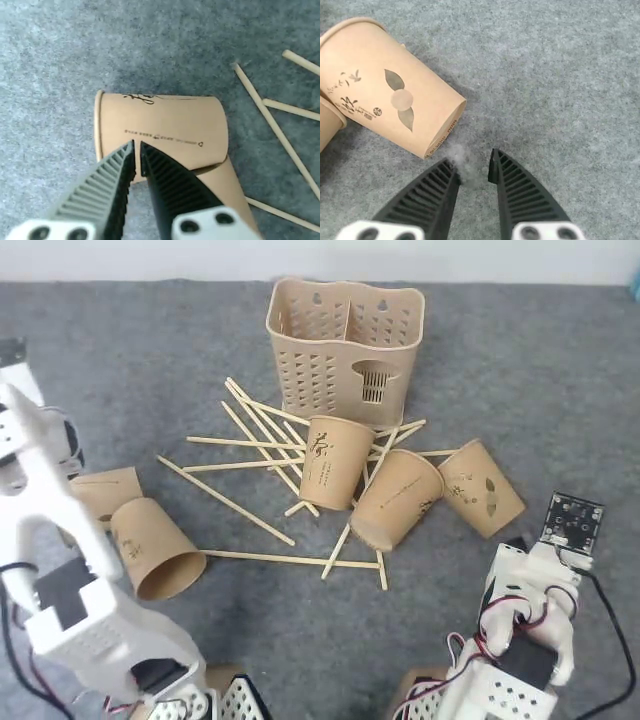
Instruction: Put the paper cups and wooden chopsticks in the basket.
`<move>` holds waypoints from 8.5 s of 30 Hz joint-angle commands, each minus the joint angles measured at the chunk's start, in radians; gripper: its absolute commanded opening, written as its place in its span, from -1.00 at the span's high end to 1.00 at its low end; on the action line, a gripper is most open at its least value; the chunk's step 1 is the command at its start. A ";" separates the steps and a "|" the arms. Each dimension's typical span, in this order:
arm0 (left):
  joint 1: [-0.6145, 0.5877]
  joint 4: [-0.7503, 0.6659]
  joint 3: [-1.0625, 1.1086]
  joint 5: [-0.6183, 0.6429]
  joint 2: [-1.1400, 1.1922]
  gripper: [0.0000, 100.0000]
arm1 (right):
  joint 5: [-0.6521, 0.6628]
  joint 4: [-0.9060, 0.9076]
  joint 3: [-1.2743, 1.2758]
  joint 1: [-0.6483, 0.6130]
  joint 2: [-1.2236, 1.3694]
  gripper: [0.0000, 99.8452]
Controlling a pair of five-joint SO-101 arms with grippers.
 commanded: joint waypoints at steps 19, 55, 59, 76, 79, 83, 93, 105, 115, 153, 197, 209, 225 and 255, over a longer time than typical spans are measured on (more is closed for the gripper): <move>-0.255 -0.094 0.114 0.029 0.057 0.97 | 0.023 -0.002 -0.005 -0.005 -0.015 0.83; 0.278 -0.560 0.225 0.614 -0.080 0.97 | 0.025 -0.002 -0.003 -0.004 -0.015 0.83; 0.344 -0.563 0.225 0.611 -0.091 0.97 | 0.025 -0.002 -0.003 -0.007 -0.015 0.83; 0.442 -0.563 0.208 0.609 -0.100 0.61 | 0.025 -0.004 -0.003 -0.004 -0.015 0.83; 0.442 -0.532 0.203 0.609 -0.100 0.61 | 0.025 -0.004 -0.003 -0.004 -0.015 0.83; 0.442 -0.526 0.206 0.608 -0.100 0.61 | 0.025 -0.004 -0.003 -0.004 -0.015 0.82; 0.451 -0.491 0.203 0.608 -0.100 0.95 | 0.025 -0.004 -0.003 -0.004 -0.015 0.82; 0.468 -0.295 0.031 0.545 -0.101 0.98 | 0.025 -0.004 -0.003 -0.002 -0.015 0.82; 0.574 0.164 -0.627 0.497 -0.091 0.98 | 0.025 -0.004 -0.008 -0.004 -0.015 0.83; 1.120 -0.387 -0.954 0.353 0.265 0.98 | -0.064 -0.107 -0.245 -0.231 0.168 0.82; 1.011 0.109 -1.179 0.196 0.227 0.61 | -0.138 -0.087 -0.466 -0.216 0.532 0.82; 0.807 0.201 -0.624 0.244 -0.132 0.64 | -0.015 0.166 -1.089 -0.288 1.187 0.61; 0.482 -0.080 0.255 0.236 -0.563 0.64 | -0.219 0.131 -1.378 -0.412 1.649 0.48; 0.479 -0.249 0.556 0.236 -0.709 0.63 | -0.410 0.203 -1.705 -0.361 1.994 0.94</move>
